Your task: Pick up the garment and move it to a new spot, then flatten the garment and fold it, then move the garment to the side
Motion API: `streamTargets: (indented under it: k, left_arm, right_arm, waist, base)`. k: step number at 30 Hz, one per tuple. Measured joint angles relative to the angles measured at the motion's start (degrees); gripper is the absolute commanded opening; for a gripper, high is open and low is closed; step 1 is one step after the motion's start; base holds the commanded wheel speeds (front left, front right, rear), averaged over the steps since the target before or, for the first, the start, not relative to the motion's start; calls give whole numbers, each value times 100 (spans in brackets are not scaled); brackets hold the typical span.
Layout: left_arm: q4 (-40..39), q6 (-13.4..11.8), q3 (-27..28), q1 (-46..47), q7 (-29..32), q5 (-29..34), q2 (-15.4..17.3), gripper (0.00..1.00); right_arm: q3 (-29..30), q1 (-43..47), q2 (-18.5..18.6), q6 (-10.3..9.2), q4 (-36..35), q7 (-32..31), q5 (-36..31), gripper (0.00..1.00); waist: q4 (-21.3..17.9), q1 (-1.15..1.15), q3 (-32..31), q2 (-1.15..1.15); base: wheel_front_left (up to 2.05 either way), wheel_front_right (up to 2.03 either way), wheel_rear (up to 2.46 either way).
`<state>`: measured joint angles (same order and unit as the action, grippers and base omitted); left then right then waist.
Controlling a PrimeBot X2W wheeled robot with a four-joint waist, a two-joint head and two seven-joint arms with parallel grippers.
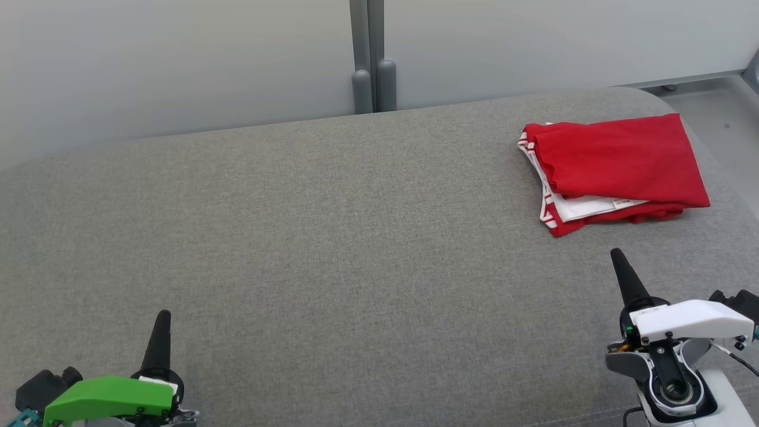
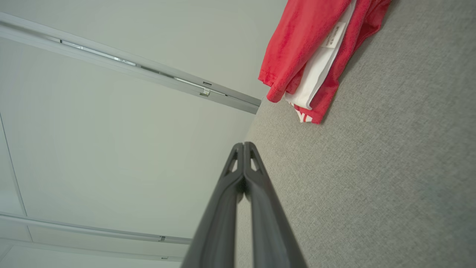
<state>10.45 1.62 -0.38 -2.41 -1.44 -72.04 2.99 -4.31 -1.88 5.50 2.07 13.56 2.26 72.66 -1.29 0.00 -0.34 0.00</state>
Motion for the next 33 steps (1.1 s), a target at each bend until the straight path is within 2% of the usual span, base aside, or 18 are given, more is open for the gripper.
streamTargets:
  k: [28,33]
  left_arm:
    - [388,442,164,417,490,-2048,51,0]
    - [410,467,185,483,494,-2159,64,0]
  right_arm:
    - [725,-95,-44,402,138,-472,2037,0]
    - [784,-115,-48,446,162,-515,2230,0]
  waist:
    - [120,0,50,0]
    - [128,0,54,0]
  base:
    - [0,0,0]
    - [0,0,0]
